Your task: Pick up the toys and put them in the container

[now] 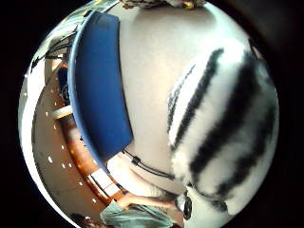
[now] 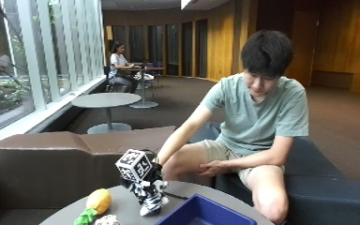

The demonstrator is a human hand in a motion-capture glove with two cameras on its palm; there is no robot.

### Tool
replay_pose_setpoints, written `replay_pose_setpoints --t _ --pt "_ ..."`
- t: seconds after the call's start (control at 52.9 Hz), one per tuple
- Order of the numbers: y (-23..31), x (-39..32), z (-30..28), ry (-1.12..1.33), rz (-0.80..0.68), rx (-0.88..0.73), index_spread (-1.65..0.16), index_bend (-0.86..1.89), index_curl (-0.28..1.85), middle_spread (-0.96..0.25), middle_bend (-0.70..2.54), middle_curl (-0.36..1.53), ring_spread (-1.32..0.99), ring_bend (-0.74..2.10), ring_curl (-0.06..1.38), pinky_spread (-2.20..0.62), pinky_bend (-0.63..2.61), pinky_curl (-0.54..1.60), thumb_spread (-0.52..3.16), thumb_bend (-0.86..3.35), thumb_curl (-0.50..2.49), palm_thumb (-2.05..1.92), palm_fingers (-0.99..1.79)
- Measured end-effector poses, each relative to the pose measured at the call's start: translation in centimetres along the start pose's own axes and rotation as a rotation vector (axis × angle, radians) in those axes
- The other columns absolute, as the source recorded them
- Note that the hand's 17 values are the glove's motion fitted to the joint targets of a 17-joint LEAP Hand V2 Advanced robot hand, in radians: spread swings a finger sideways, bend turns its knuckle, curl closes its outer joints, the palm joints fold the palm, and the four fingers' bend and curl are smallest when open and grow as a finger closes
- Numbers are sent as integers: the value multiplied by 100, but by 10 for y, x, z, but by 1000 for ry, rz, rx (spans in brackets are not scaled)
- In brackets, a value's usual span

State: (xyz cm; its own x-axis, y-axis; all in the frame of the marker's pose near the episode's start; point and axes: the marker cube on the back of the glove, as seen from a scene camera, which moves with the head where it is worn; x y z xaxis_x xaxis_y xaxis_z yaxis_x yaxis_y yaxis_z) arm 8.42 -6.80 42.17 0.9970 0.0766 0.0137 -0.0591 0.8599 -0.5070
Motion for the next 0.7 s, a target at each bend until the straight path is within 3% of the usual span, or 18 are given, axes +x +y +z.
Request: replay_pose_setpoints --t 0.038,0.208,0.416,0.548,0.7 --pt "8 7 -11 72 -55 -14 -32 43 19 -24 97 57 -37 115 53 -33 105 47 82 13 64 63 117" --pt "37 -17 -100 127 -105 2 -32 63 29 -23 110 66 -39 121 58 -35 107 51 64 12 73 65 110" --pt "89 -60 -215 187 -125 154 -32 74 38 -22 117 73 -40 127 63 -36 112 57 50 10 83 65 99" --pt "108 -115 -273 199 -163 254 -32 78 44 -22 120 76 -40 130 66 -36 116 60 44 8 88 65 95" --pt "117 -183 -302 187 -233 345 -32 80 50 -21 124 79 -40 134 68 -36 119 64 39 7 93 66 90"
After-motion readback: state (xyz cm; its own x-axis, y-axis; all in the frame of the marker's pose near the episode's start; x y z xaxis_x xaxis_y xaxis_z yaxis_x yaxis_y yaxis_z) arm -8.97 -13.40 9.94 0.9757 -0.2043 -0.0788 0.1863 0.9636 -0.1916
